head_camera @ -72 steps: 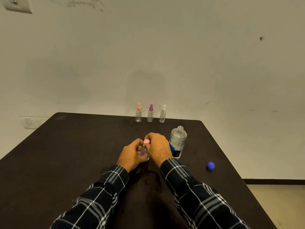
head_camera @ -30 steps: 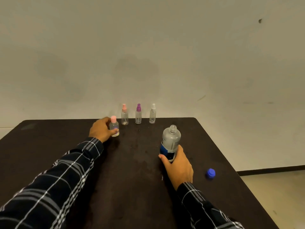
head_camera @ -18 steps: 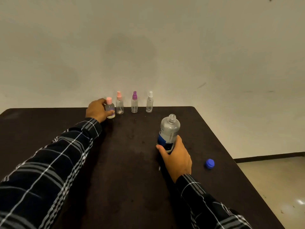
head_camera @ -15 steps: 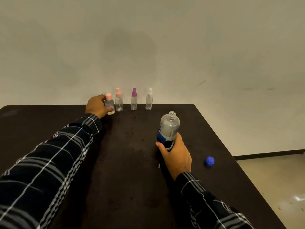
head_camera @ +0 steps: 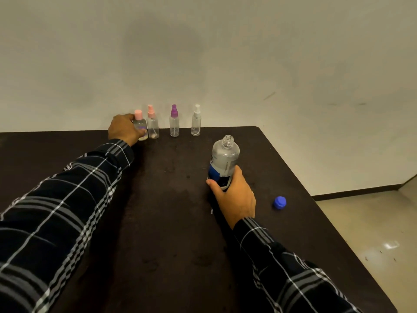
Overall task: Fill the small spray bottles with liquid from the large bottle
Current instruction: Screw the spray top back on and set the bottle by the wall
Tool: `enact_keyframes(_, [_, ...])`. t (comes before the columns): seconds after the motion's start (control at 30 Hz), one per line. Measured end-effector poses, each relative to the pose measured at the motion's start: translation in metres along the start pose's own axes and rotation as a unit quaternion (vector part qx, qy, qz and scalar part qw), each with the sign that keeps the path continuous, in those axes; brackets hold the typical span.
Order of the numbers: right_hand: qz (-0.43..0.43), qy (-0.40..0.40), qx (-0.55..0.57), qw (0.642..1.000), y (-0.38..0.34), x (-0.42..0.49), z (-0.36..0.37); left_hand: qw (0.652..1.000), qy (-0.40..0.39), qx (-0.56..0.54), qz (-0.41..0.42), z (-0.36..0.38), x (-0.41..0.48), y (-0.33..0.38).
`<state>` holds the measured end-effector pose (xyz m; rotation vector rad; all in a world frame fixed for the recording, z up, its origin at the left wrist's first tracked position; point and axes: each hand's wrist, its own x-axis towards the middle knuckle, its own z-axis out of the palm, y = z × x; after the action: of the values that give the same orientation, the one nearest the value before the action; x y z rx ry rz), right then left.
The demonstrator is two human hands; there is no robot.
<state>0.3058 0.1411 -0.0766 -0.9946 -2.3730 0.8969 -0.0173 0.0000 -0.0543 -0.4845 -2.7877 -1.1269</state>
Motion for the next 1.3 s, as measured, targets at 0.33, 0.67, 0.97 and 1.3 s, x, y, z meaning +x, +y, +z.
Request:
enact_keyframes(0.33, [0.002,-0.002,0.000,1.000,0.0000,0.0009,0.0017,1.000,0.012,0.023,-0.016,0.0039,0.0027,-0.0006])
enact_keyframes(0.67, [0.002,0.007,0.002,1.000,0.0005,0.0013,0.0036,1.000,0.005,-0.005,-0.025,0.0036,0.0021,0.0005])
enact_keyframes(0.97, [-0.002,0.004,-0.001,1.000,0.0022,0.0024,0.0041,1.000,0.004,0.007,-0.018,0.0025,0.0012,-0.0010])
enact_keyframes(1.3, [-0.005,0.008,-0.001,1.000,0.0039,0.0027,0.0047,0.999,0.011,0.034,-0.014,0.0042,0.0004,-0.0003])
